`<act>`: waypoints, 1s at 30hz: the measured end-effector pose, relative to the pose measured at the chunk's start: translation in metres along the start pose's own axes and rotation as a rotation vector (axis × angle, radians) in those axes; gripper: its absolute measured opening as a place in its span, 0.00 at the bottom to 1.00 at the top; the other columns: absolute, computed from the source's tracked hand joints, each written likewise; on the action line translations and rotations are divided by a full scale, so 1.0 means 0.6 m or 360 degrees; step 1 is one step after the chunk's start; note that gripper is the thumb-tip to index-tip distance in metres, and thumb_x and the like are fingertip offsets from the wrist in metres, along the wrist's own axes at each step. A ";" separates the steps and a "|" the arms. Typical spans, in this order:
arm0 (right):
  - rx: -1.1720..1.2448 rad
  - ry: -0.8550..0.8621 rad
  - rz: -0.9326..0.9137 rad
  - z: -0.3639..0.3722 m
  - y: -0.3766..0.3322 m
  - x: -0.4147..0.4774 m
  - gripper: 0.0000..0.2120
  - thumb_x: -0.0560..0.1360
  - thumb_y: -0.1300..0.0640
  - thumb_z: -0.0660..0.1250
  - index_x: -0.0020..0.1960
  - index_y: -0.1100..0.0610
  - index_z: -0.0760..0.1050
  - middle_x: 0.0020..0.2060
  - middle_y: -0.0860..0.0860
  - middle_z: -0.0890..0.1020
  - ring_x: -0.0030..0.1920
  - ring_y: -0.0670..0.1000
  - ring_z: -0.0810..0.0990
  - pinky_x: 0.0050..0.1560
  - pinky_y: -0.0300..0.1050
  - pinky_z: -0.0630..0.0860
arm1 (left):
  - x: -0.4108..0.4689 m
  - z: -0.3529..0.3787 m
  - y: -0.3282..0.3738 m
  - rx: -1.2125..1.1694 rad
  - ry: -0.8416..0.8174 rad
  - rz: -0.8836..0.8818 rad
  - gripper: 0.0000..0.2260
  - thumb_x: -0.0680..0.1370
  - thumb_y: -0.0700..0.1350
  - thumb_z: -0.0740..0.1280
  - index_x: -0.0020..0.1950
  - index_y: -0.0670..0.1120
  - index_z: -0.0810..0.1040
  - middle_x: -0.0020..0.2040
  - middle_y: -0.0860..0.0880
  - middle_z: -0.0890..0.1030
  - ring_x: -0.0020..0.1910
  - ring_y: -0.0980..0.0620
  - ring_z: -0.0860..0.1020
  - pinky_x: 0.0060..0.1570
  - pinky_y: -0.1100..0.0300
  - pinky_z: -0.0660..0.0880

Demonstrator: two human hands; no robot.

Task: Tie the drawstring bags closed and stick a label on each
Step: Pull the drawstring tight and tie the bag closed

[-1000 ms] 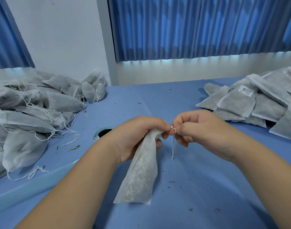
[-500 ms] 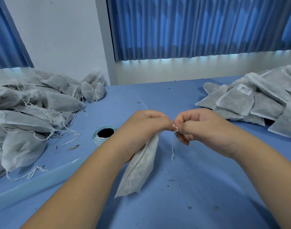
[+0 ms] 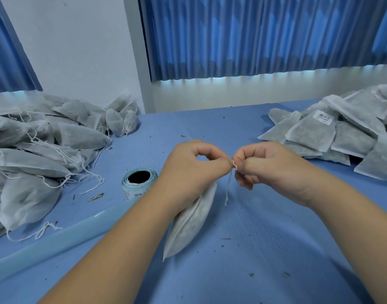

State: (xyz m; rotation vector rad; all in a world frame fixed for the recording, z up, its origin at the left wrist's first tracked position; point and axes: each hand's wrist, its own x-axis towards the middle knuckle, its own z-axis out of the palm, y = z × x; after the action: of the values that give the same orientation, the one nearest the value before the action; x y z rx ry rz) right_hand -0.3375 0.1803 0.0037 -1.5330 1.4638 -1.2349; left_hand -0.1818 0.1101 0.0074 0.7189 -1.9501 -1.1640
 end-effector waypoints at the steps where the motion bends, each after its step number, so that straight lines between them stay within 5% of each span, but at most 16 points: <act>1: -0.0005 0.0001 0.0003 0.000 0.000 0.000 0.08 0.66 0.55 0.64 0.30 0.51 0.78 0.27 0.50 0.77 0.31 0.46 0.75 0.35 0.38 0.72 | 0.000 0.002 -0.001 0.0017 0.0023 0.0035 0.05 0.69 0.44 0.74 0.33 0.51 0.84 0.44 0.52 0.81 0.41 0.61 0.77 0.43 0.66 0.69; 7: 0.0018 0.0010 0.0014 -0.005 0.000 0.001 0.08 0.67 0.55 0.64 0.30 0.52 0.78 0.29 0.51 0.76 0.31 0.47 0.76 0.35 0.39 0.73 | -0.002 0.006 -0.005 0.0001 0.0099 0.0215 0.11 0.70 0.41 0.75 0.31 0.55 0.83 0.40 0.53 0.77 0.36 0.60 0.74 0.37 0.67 0.68; 11: 0.0013 0.0032 0.0024 -0.006 0.000 0.001 0.07 0.66 0.56 0.64 0.30 0.52 0.77 0.28 0.51 0.76 0.31 0.47 0.76 0.33 0.38 0.72 | 0.000 0.005 -0.004 -0.0080 0.0025 0.0003 0.07 0.72 0.41 0.73 0.34 0.49 0.84 0.36 0.52 0.81 0.36 0.62 0.76 0.37 0.72 0.70; 14: -0.0019 0.0057 0.0019 -0.005 0.001 0.001 0.05 0.66 0.55 0.65 0.32 0.52 0.77 0.29 0.49 0.76 0.32 0.47 0.76 0.35 0.39 0.73 | 0.000 -0.001 -0.005 -0.0206 0.0006 -0.0215 0.06 0.72 0.43 0.72 0.35 0.45 0.83 0.25 0.55 0.73 0.26 0.59 0.70 0.27 0.71 0.66; 18: -0.0127 0.0140 -0.0039 0.000 0.003 0.001 0.06 0.65 0.48 0.71 0.37 0.50 0.80 0.32 0.44 0.79 0.34 0.45 0.79 0.36 0.38 0.75 | 0.001 -0.004 -0.005 -0.0248 0.0025 -0.0332 0.09 0.72 0.46 0.73 0.39 0.40 0.81 0.32 0.46 0.66 0.28 0.52 0.63 0.25 0.64 0.61; 22: -0.0152 0.0266 -0.0125 0.005 0.000 0.001 0.05 0.69 0.49 0.75 0.40 0.50 0.83 0.31 0.47 0.81 0.33 0.45 0.79 0.33 0.36 0.74 | 0.003 0.002 -0.006 -0.0263 0.0056 -0.0338 0.10 0.74 0.44 0.71 0.40 0.37 0.78 0.29 0.48 0.64 0.26 0.52 0.62 0.28 0.61 0.60; 30: -0.0246 0.0485 -0.0112 0.016 -0.002 0.002 0.06 0.72 0.57 0.73 0.36 0.53 0.82 0.26 0.45 0.79 0.27 0.44 0.77 0.29 0.35 0.72 | 0.002 0.009 -0.014 -0.0095 0.0197 -0.0150 0.07 0.74 0.44 0.71 0.36 0.46 0.82 0.31 0.54 0.76 0.26 0.59 0.69 0.25 0.72 0.65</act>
State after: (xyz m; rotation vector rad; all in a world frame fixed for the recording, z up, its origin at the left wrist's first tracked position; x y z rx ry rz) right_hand -0.3280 0.1777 0.0019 -1.5585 1.7476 -1.4775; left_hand -0.1864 0.1082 -0.0015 0.8390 -1.7883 -1.1995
